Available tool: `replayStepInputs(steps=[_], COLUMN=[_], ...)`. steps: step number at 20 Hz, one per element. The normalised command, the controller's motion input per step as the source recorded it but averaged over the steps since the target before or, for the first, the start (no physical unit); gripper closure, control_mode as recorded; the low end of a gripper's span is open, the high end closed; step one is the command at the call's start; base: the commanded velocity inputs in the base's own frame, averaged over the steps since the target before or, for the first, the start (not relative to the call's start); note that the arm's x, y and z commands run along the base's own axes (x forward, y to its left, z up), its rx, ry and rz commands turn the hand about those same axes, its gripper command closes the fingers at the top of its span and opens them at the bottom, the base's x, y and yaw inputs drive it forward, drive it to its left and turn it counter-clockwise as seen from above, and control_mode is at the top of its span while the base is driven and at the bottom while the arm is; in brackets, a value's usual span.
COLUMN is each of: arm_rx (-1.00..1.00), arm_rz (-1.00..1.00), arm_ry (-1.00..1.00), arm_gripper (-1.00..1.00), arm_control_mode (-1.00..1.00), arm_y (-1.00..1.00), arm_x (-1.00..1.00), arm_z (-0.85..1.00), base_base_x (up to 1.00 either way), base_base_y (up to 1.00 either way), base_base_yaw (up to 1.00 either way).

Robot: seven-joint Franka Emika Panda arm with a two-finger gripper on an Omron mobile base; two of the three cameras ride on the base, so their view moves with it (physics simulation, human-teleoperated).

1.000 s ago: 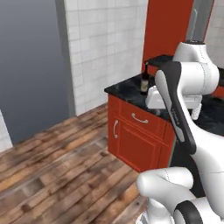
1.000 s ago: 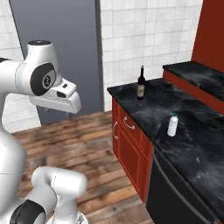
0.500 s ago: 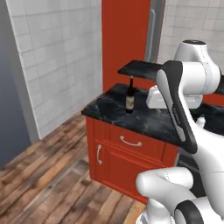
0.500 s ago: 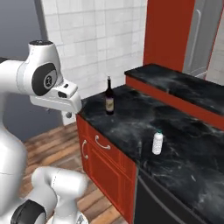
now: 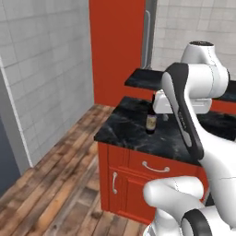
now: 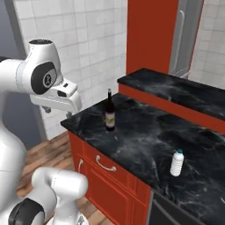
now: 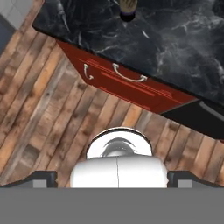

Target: Place the drinks on the dining counter in a tight cluster.

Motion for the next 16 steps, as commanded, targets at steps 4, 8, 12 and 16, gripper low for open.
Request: replayStepInputs(steps=[4,8,12,16], arm_rx=[0.0,0.0,0.0,0.0], arm_rz=[0.0,0.0,0.0,0.0], arm_ry=[0.0,0.0,0.0,0.0], arm_gripper=[-1.0,-1.0,-1.0,-1.0], arm_control_mode=[1.0,1.0,1.0,1.0], arm_y=[0.0,0.0,0.0,0.0], arm_x=[0.0,0.0,0.0,0.0], arm_z=[0.0,0.0,0.0,0.0], base_base_x=[0.44,0.86,0.85,0.02], base_base_y=[-0.43,-0.67,-0.44,-0.03], base_base_yaw=[-0.28,-0.35,-0.37,-0.03])
